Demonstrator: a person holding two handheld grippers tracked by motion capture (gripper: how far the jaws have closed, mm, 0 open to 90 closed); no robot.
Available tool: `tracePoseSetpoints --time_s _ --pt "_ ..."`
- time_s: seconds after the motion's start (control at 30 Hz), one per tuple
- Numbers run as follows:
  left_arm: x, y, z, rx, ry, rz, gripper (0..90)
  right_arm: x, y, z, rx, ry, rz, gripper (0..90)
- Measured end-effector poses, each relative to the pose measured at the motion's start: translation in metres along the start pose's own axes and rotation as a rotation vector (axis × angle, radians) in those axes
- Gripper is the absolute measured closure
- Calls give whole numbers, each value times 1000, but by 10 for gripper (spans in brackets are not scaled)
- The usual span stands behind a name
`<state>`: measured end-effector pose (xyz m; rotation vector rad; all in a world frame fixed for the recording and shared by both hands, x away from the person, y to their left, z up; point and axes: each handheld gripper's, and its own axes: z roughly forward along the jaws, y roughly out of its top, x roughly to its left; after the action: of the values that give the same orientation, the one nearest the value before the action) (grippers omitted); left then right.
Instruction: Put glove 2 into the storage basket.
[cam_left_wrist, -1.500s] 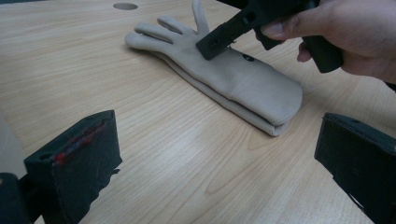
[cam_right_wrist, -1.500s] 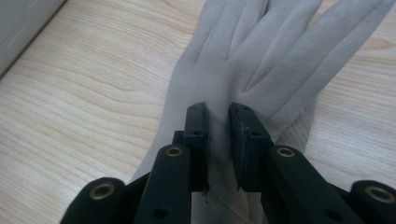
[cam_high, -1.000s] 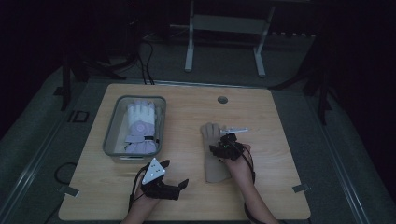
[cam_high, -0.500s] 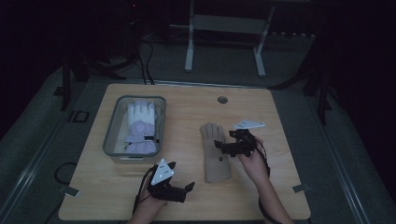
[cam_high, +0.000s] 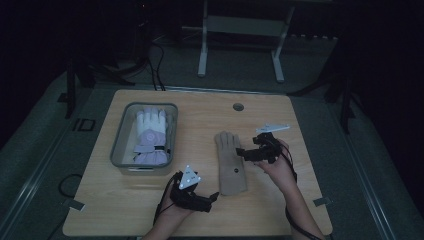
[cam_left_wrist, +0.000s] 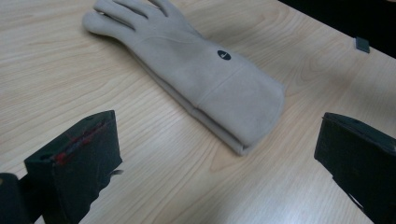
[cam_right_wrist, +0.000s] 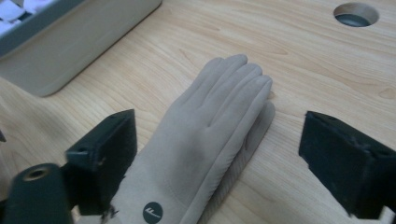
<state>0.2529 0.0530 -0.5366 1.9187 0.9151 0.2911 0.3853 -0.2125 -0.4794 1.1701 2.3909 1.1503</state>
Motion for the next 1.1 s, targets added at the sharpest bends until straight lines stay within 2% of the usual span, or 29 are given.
tracePoseSetpoints --time_s 0.03,0.13,0.2,0.23,0.27,0.3,0.33,0.37,0.4,0.43,0.57,0.67,0.73,0.87,0.97,1.07,1.1 --pt "-2 6 6 15 -1 -11 5 -4 5 4 11 -20 0 183" --pt "-2 14 15 32 -12 -23 6 -8 11 11 29 -17 10 248" --pt "-3 16 18 44 -21 -28 6 -10 13 15 35 -11 12 255" --pt "-4 20 25 59 -8 -22 52 -13 15 25 51 0 32 275" --pt "-4 20 25 59 -8 -22 79 -14 15 28 59 -2 41 274" --pt "-5 23 33 94 11 -20 82 -15 14 33 62 -3 56 274" --pt "-5 23 33 94 11 -20 85 -16 14 38 70 3 64 274" --pt "-5 25 42 126 9 -30 107 -16 13 43 80 -3 72 273" --pt "-5 25 42 126 9 -30 117 -16 13 43 80 -3 72 273" --pt "-5 25 49 143 25 -45 147 -18 10 55 101 -11 88 264" --pt "-3 22 62 191 7 -67 148 -20 3 70 139 -16 114 260" --pt "-2 19 69 228 1 -65 147 -19 -3 79 166 -14 113 260" --pt "-1 18 71 236 -3 -71 148 -19 -4 81 172 -17 113 261" --pt "-4 15 75 252 7 -48 150 -14 -7 85 186 -22 96 326" --pt "-5 15 77 256 16 -38 154 -12 -7 85 183 -7 94 430" --pt "-12 17 81 270 59 18 173 -9 -9 85 172 1 102 517" --pt "-14 17 82 269 62 35 220 -8 -9 85 167 3 106 541"
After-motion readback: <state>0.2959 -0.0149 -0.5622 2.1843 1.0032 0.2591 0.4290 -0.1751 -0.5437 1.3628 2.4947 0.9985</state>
